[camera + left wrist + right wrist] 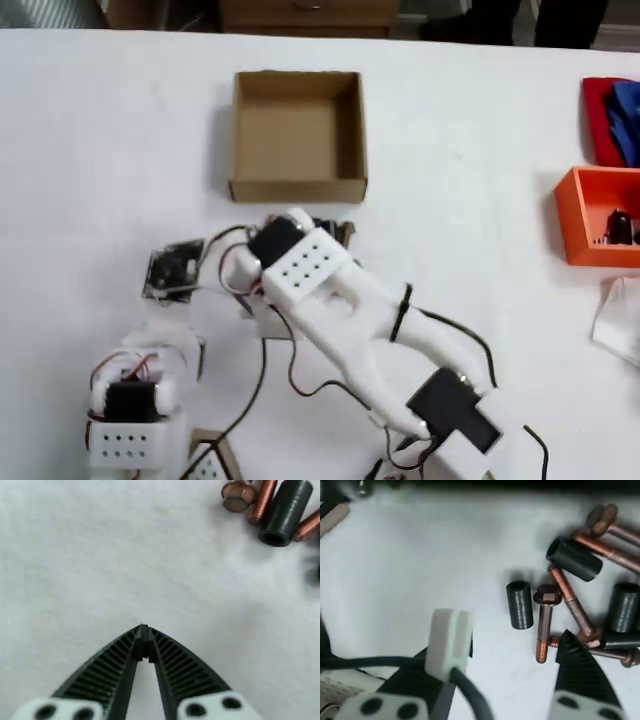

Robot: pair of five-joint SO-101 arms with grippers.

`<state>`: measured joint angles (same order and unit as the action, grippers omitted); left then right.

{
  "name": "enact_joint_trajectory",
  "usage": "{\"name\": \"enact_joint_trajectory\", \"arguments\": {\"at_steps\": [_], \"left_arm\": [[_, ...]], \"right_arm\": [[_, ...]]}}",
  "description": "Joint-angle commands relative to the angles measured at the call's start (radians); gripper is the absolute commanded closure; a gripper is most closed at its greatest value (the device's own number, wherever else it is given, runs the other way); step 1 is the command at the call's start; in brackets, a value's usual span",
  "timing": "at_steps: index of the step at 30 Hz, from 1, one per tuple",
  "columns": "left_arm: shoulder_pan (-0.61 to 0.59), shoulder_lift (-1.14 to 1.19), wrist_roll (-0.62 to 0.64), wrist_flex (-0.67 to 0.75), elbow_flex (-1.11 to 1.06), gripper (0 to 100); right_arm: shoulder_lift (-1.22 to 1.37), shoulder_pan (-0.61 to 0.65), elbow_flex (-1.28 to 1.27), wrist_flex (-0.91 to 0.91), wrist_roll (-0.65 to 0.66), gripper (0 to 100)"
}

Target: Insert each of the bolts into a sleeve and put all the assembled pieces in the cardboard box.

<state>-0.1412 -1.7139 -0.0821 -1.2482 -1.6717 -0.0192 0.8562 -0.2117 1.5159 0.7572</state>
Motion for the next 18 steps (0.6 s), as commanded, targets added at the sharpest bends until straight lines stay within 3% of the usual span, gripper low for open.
{"name": "enact_joint_trajectory", "arguments": {"at_steps": [1, 10, 18], "left_arm": [[-0.005, -0.003, -0.003, 0.017, -0.013, 97], [-0.005, -0.003, -0.003, 0.017, -0.013, 97], [-0.005, -0.003, -0.003, 0.017, -0.013, 97]], "right_arm": [[0.03, 0.005, -0.003, -0.094, -0.002, 73.0], [0.125, 0.005, -0.003, -0.15, -0.057, 72.9], [-0.076, -0.058, 0.011, -0.142, -0.157, 72.9]]}}
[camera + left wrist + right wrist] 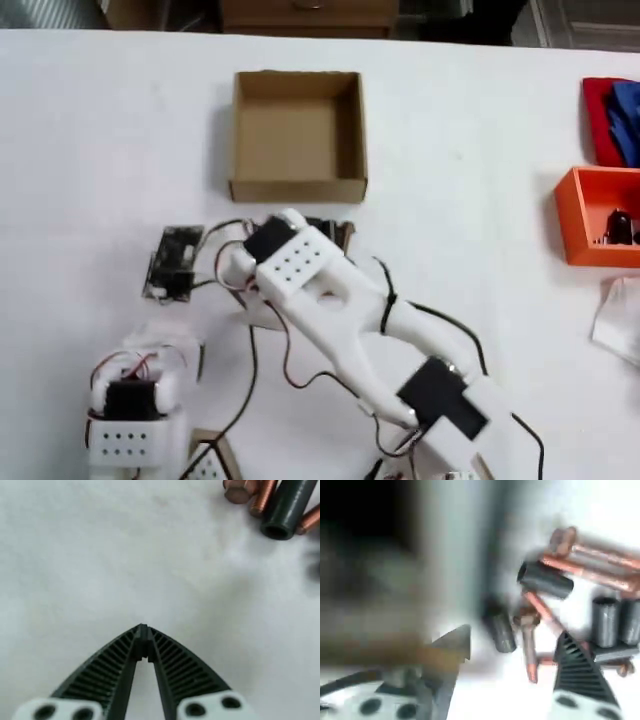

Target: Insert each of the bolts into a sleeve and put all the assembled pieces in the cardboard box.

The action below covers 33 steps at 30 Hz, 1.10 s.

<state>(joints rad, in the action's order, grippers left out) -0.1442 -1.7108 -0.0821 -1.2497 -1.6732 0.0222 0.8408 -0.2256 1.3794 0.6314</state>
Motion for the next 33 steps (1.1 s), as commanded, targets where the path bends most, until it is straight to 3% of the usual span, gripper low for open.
{"name": "enact_joint_trajectory", "arguments": {"at_steps": [1, 7, 16, 28, 33], "left_arm": [[-0.002, -0.006, -0.003, 0.018, -0.012, 97], [-0.002, -0.006, -0.003, 0.018, -0.012, 97], [0.078, -0.006, -0.005, 0.023, -0.013, 97], [0.081, -0.006, -0.002, 0.021, -0.013, 97], [0.061, -0.006, -0.008, 0.025, -0.013, 97]], "right_arm": [[-0.157, -0.059, 0.021, -0.004, -0.044, 72.9], [-0.32, -0.104, 0.02, 0.044, -0.095, 72.9], [-0.326, -0.104, -0.133, 0.042, -0.095, 72.9], [-0.334, -0.108, -0.212, -0.004, -0.095, 72.9], [-0.334, -0.196, -0.207, -0.015, -0.087, 72.9]]}}
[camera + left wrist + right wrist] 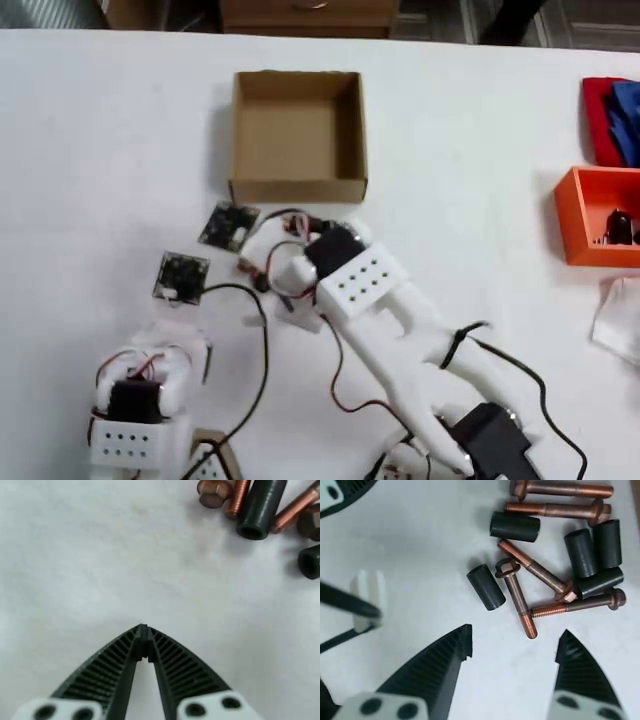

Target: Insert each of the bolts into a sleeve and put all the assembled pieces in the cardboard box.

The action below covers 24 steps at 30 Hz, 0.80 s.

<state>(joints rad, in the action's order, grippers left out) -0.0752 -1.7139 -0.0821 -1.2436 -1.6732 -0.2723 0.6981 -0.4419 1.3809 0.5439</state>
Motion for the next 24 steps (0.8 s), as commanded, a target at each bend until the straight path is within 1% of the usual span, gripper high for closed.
{"name": "enact_joint_trajectory", "arguments": {"at_steps": [1, 3, 5, 6, 8, 10, 11, 12, 14, 18, 22, 23, 24], "left_arm": [[-0.038, -0.003, -0.008, 0.025, -0.013, 97], [-0.166, -0.003, -0.008, 0.08, -0.015, 97], [-0.359, -0.003, -0.002, 0.161, -0.027, 97], [-0.459, -0.003, 0.0, 0.226, -0.028, 97], [-0.651, -0.003, 0.0, 0.367, -0.028, 97], [-0.819, -0.003, 0.0, 0.476, -0.028, 97], [-0.888, -0.003, 0.0, 0.511, -0.028, 97], [-0.933, -0.003, 0.0, 0.531, -0.028, 97], [-0.957, -0.003, 0.0, 0.528, -0.028, 97], [-0.967, -0.003, -0.023, 0.47, -0.027, 97], [-0.997, -0.003, -0.245, 0.411, 0.025, 97], [-0.996, -0.003, -0.288, 0.393, 0.033, 97], [-0.994, -0.003, -0.305, 0.381, 0.033, 97]], "right_arm": [[-0.039, -0.073, 0.006, -0.036, 0.0, 72.9], [-0.039, -0.107, 0.005, -0.064, -0.006, 72.9], [-0.033, -0.122, 0.005, -0.077, -0.006, 72.9], [-0.031, -0.122, 0.005, -0.079, -0.006, 72.9], [-0.03, -0.116, 0.003, -0.084, -0.006, 73.0], [-0.03, -0.088, 0.003, -0.084, -0.006, 73.0], [-0.03, -0.074, 0.002, -0.084, -0.006, 73.0], [-0.028, -0.062, 0.0, -0.084, -0.006, 73.0], [-0.021, -0.039, -0.015, -0.102, -0.006, 73.0], [0.028, 0.005, -0.041, -0.134, -0.006, 73.0], [0.104, 0.059, -0.035, -0.136, -0.006, 73.0], [0.125, 0.07, -0.035, -0.136, 0.0, 73.0], [0.151, 0.074, -0.035, -0.14, 0.0, 73.0]]}}
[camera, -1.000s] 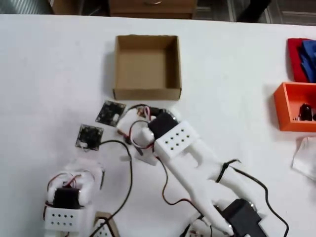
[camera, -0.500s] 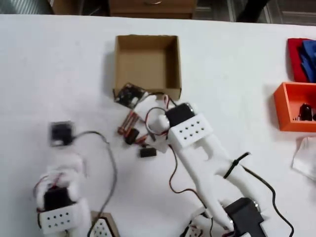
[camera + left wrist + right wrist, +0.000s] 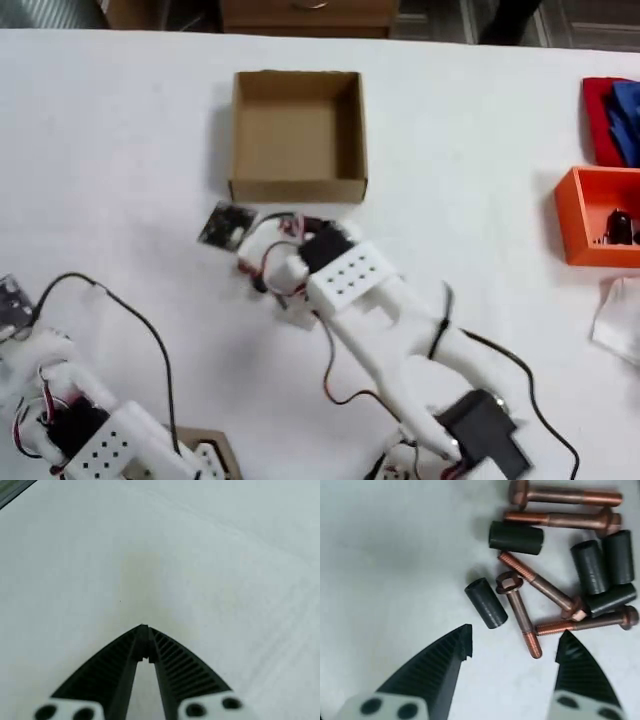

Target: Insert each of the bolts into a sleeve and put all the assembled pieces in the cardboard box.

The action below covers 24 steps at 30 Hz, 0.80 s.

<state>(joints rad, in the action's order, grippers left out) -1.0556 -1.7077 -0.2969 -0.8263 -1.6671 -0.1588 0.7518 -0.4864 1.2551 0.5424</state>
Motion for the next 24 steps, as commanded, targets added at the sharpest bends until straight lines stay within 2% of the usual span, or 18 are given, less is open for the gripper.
{"name": "enact_joint_trajectory", "arguments": {"at_steps": [1, 5, 10, 15, 24], "left_arm": [[-0.009, -0.009, -0.092, -0.048, 0.022, 97], [0.043, -0.005, -0.097, -0.091, -0.01, 95], [0.052, -0.005, -0.092, -0.091, -0.025, 87], [0.051, -0.008, -0.092, -0.087, -0.031, 87], [0.049, -0.008, -0.092, -0.086, -0.03, 87]], "right_arm": [[0.064, 0.022, 0.009, -0.025, 0.002, 73.0], [0.163, 0.018, 0.011, -0.091, 0.006, 73.0], [0.229, 0.018, 0.034, -0.102, 0.11, 73.0], [0.262, 0.015, 0.086, -0.101, 0.192, 73.0], [0.341, -0.059, 0.181, -0.099, 0.233, 72.8]]}}
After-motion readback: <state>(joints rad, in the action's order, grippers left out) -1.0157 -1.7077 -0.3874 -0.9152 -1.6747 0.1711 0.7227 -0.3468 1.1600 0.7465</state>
